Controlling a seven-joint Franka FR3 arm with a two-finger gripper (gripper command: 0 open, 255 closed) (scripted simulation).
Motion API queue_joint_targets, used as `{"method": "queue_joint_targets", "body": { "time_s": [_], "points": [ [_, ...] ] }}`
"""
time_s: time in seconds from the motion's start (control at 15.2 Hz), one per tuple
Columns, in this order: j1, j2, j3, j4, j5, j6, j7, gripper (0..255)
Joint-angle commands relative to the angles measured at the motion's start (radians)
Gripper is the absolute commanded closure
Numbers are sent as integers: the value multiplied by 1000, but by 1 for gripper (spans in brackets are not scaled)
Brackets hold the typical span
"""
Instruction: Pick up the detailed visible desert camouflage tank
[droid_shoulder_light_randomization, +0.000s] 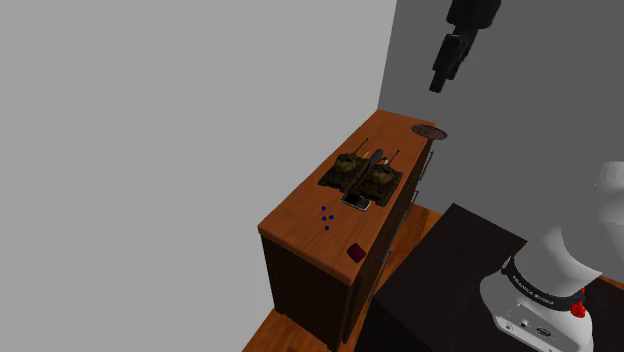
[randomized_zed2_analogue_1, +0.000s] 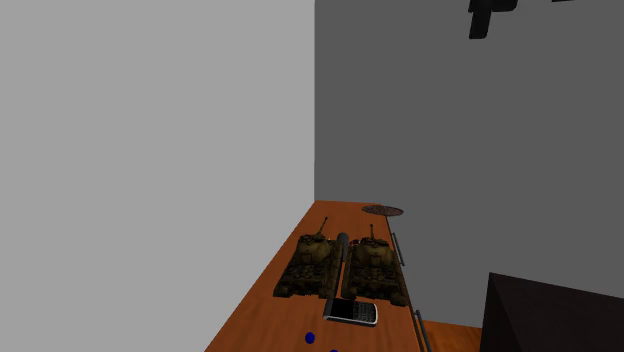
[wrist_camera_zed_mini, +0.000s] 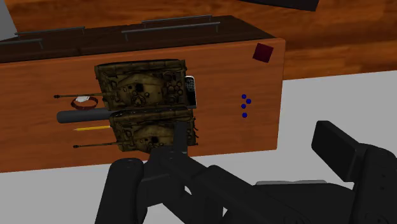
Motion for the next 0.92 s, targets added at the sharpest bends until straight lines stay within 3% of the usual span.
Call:
{"method": "queue_joint_targets", "body": {
  "time_s": [0.0,0.86],
  "points": [
    [0,0,0,0,0,0,0,0],
    [-110,430,96,73,13,305,430,0]
  ]
}}
